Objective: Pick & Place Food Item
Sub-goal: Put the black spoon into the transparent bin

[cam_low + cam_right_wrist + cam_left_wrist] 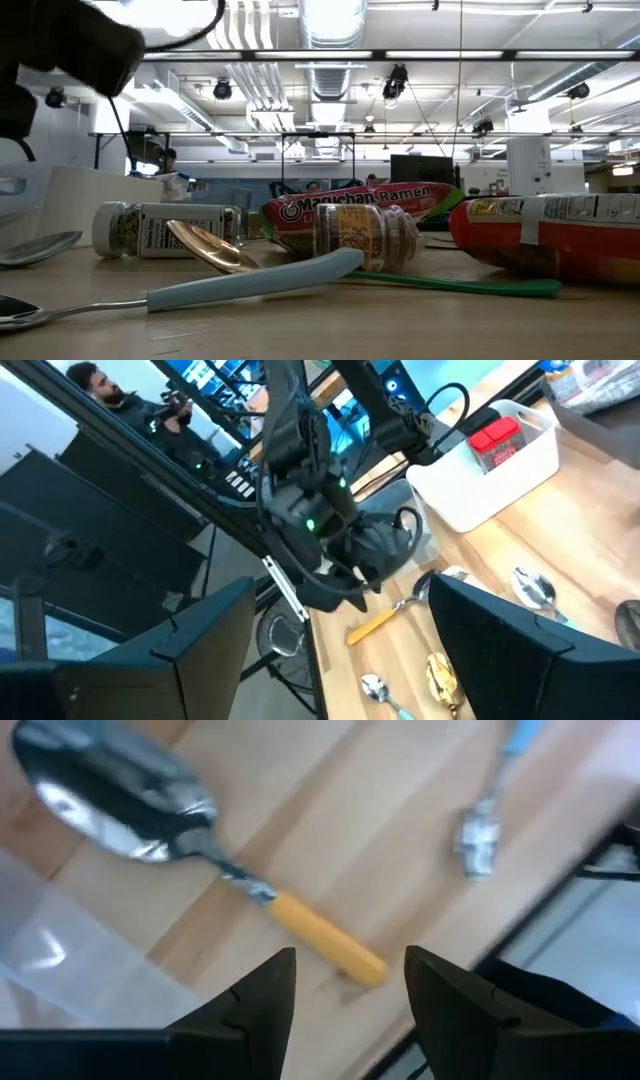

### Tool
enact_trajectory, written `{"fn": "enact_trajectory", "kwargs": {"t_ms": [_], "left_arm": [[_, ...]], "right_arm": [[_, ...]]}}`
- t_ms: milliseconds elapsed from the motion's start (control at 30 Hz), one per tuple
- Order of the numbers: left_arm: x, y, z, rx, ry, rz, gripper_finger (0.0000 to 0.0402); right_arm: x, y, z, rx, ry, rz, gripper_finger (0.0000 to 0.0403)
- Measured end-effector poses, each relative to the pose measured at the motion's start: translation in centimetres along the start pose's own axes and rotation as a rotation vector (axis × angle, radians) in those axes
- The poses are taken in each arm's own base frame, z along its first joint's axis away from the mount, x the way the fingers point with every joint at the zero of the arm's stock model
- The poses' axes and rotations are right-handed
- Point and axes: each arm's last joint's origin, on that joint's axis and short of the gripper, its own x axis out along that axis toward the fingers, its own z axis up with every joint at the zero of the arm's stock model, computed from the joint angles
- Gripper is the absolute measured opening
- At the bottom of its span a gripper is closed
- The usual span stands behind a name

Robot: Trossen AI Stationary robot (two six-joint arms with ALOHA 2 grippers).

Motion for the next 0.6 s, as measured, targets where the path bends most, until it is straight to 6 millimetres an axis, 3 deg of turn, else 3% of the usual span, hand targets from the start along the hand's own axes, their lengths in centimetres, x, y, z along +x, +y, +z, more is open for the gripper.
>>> {"fn": "enact_trajectory", "kwargs": {"t_ms": [233,467,600], "left_arm": [[-2.7,-1.3,-0.1,0.152,-0.125,-0.190,0.0190],[-4.4,-2.3,0.2,0.347,-0.251,-0.319,0.0189],[-4.6,-2.1,1.0,0.367,-0.272,-0.312,0.0189]], "right_arm": [[0.0,0.1,0.0,-0.054,-0.004,0.011,0.0295],[0.0,0.0,-0.1,0.066,0.020,0.014,0.0295],[-0.1,-1.1,-0.8,0.236,0.089,-0.102,0.0295]]}}
